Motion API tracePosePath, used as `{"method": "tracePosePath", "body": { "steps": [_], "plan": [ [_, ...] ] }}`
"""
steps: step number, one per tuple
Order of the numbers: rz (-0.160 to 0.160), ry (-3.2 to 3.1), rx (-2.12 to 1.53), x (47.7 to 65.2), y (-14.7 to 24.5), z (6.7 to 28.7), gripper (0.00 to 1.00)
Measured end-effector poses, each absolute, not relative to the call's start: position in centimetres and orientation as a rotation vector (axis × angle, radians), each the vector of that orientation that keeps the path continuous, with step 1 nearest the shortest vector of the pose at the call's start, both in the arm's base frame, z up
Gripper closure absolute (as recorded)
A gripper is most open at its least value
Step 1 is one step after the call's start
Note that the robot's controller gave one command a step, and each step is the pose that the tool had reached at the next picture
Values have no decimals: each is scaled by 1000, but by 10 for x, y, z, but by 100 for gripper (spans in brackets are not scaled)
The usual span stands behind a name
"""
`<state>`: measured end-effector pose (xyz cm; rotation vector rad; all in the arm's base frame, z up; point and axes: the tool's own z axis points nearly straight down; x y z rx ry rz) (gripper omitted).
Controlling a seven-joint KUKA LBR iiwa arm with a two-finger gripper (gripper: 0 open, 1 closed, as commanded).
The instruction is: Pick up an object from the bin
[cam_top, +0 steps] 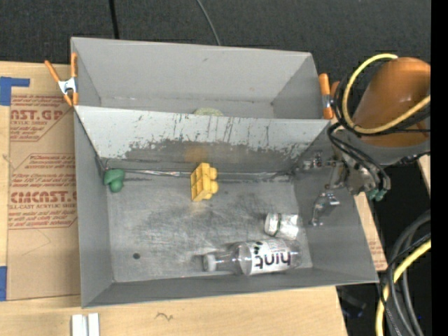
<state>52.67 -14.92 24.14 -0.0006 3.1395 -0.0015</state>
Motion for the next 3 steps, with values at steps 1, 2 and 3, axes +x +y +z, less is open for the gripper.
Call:
{"method": "tracePosePath", "body": {
  "steps": [1, 2, 3],
  "plan": [
    [-1, 3134, -123, 536, -113, 205, 0],
    [-2, 3131, -202, 542, -110, 176, 0],
    [-1, 3089, -556, 518, -111, 129, 0]
  ]
}}
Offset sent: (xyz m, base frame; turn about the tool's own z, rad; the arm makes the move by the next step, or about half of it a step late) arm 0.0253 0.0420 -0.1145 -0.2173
